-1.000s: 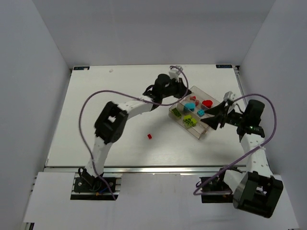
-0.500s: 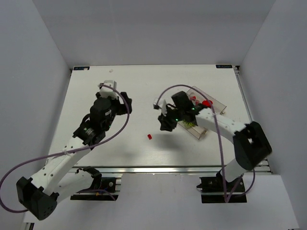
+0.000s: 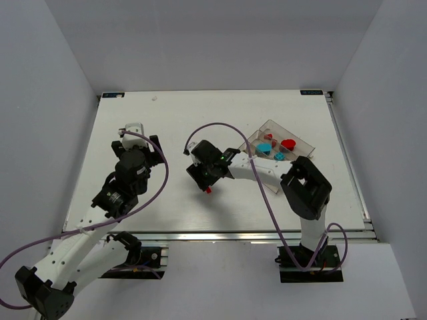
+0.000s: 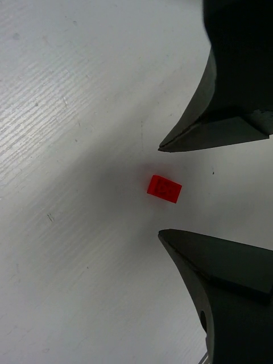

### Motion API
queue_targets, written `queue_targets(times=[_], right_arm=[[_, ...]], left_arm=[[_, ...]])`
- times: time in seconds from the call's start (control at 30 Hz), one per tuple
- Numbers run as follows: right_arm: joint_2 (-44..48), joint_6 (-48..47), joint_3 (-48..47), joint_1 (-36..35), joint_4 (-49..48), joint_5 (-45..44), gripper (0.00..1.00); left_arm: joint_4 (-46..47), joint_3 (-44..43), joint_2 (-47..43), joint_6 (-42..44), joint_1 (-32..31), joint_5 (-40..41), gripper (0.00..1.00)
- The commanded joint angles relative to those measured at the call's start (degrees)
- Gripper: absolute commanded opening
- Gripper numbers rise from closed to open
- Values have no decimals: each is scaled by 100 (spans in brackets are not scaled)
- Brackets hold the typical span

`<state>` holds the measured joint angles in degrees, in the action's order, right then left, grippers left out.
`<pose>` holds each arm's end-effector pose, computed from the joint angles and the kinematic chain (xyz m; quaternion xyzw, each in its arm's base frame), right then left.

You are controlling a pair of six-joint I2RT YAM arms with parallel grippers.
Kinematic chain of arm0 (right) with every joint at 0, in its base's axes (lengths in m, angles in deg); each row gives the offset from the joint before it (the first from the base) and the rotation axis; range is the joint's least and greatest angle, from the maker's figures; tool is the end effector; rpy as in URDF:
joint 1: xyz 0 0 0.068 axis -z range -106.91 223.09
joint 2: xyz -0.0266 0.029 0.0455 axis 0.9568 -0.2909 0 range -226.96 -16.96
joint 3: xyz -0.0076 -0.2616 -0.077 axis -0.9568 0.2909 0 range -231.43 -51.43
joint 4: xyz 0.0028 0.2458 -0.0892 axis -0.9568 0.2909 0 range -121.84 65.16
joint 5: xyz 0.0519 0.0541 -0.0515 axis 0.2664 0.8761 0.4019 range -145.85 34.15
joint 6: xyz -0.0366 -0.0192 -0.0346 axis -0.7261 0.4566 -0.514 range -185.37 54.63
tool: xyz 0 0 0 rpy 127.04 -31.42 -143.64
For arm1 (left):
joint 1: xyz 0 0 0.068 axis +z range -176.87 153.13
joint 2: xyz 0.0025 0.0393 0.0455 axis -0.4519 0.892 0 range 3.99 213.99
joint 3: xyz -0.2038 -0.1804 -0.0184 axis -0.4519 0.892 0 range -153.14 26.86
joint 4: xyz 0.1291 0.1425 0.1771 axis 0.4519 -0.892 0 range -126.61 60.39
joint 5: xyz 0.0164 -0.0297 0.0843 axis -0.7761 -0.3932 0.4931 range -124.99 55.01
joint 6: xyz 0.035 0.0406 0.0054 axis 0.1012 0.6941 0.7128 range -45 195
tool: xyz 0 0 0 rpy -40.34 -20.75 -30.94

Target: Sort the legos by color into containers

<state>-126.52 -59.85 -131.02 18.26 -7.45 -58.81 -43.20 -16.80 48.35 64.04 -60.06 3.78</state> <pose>0.2404 0.3378 0.2028 -0.3898 0.8682 0.1325 0.2769 0.1590 -0.0774 0.3300 -0.0563 0.7701 0.0253 0.6349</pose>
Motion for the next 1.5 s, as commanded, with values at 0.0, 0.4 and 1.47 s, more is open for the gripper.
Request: queue_targets(times=[0.0,0.4,1.47], right_arm=[[-13,635,-21,-124,58,-732,63],[-285,767,172,-292,23,-776,52],[1637,-1033,278,1236,-162,673,0]], left_arm=[[-74,-64,-33,68,-12,123,91],[-48,-55,-33,103,-12,61,90],[-30,-46,-68,138,-12,-158,90]])
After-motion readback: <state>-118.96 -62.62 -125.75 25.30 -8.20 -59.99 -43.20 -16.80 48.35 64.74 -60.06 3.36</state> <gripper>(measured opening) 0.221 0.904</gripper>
